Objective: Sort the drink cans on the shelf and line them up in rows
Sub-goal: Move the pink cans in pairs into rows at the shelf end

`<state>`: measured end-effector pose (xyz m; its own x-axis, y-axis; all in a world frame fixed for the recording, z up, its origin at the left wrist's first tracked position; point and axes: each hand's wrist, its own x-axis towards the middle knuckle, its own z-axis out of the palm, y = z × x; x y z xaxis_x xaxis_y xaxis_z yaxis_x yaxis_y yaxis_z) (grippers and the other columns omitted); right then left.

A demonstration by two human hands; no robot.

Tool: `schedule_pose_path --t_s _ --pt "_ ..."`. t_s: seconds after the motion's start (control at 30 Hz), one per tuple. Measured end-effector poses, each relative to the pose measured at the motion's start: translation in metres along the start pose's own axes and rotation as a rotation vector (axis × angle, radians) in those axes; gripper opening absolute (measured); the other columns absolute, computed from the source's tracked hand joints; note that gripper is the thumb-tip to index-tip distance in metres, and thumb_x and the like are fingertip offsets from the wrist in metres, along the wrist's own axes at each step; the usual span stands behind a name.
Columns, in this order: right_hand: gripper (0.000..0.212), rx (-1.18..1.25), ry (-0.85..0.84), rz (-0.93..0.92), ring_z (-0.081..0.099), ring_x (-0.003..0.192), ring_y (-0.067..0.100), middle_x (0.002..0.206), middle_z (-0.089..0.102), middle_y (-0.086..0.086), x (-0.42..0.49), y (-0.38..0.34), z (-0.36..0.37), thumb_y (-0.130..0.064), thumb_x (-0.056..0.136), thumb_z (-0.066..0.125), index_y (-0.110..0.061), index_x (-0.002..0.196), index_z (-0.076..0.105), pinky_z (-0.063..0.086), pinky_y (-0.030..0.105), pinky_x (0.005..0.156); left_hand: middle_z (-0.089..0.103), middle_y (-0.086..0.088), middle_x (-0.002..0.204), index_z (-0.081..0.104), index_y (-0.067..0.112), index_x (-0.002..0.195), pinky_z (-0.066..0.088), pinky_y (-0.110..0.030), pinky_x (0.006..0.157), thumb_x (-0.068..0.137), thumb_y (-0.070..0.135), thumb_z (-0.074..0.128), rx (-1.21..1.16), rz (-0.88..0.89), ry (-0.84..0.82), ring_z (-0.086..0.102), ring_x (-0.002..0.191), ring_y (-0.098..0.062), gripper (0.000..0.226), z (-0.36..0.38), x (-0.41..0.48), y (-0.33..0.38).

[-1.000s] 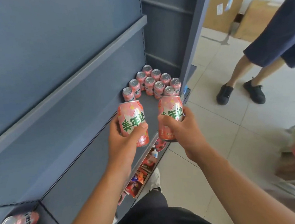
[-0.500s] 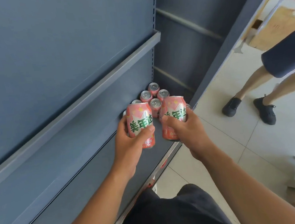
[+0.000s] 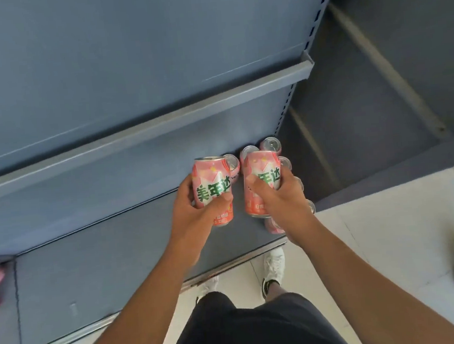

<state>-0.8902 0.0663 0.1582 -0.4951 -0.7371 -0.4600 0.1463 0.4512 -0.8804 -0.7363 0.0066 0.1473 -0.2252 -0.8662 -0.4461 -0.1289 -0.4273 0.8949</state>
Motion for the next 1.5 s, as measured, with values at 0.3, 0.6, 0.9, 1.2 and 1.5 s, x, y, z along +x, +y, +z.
schedule_pose_path --t_s 0.3,0.6,0.9,1.2,1.5 --pt "0.049 -0.114 -0.179 0.013 0.062 0.078 -0.013 0.101 0.066 -0.014 0.054 0.031 -0.01 -0.025 0.081 0.079 -0.028 0.121 0.051 0.043 0.0 0.057 0.065 0.009 0.097 0.05 0.022 0.122 0.049 -0.011 0.059 0.073 -0.007 0.078 0.041 -0.048 0.157 0.063 0.072 0.009 0.064 0.024 0.017 -0.04" --pt "0.055 -0.307 -0.197 -0.085 0.062 0.082 -0.006 0.105 0.064 -0.004 0.094 0.074 0.008 -0.008 0.068 0.081 -0.036 0.104 0.05 0.047 0.005 0.065 0.065 0.008 0.103 0.048 0.019 0.125 0.05 -0.014 0.069 0.066 -0.007 0.083 0.099 -0.073 0.188 0.064 0.082 0.002 0.073 0.017 0.056 -0.099" --pt "0.054 -0.414 -0.251 -0.301 0.059 0.085 -0.009 0.097 0.062 -0.009 0.133 0.099 0.029 0.001 0.07 0.077 -0.024 0.109 0.049 0.045 0.008 0.075 0.064 -0.009 0.108 0.056 0.026 0.105 0.055 -0.05 0.086 0.057 0.008 0.085 0.151 -0.015 0.218 0.065 0.096 -0.026 0.059 0.012 0.098 -0.147" --pt "0.069 -1.157 -0.042 -0.545 0.038 0.12 0.032 0.13 0.046 0.004 0.154 0.136 0.026 -0.051 0.057 0.083 -0.02 0.114 0.059 0.026 0.046 0.108 0.061 -0.016 0.114 0.06 0.03 0.108 0.056 -0.049 0.088 0.053 0.016 0.085 0.258 -0.003 0.212 0.063 0.104 -0.028 0.062 0.016 0.125 -0.183" --pt "0.073 -1.39 0.104 -0.596 0.03 0.125 0.032 0.139 0.043 0.012 0.159 0.153 0.033 -0.061 0.052 0.082 -0.022 0.11 0.06 0.011 0.049 0.108 0.067 0.004 0.112 0.055 0.041 0.11 0.054 -0.043 0.095 0.066 0.008 0.084 0.134 0.003 0.204 0.065 0.105 -0.018 0.062 0.02 0.123 -0.194"
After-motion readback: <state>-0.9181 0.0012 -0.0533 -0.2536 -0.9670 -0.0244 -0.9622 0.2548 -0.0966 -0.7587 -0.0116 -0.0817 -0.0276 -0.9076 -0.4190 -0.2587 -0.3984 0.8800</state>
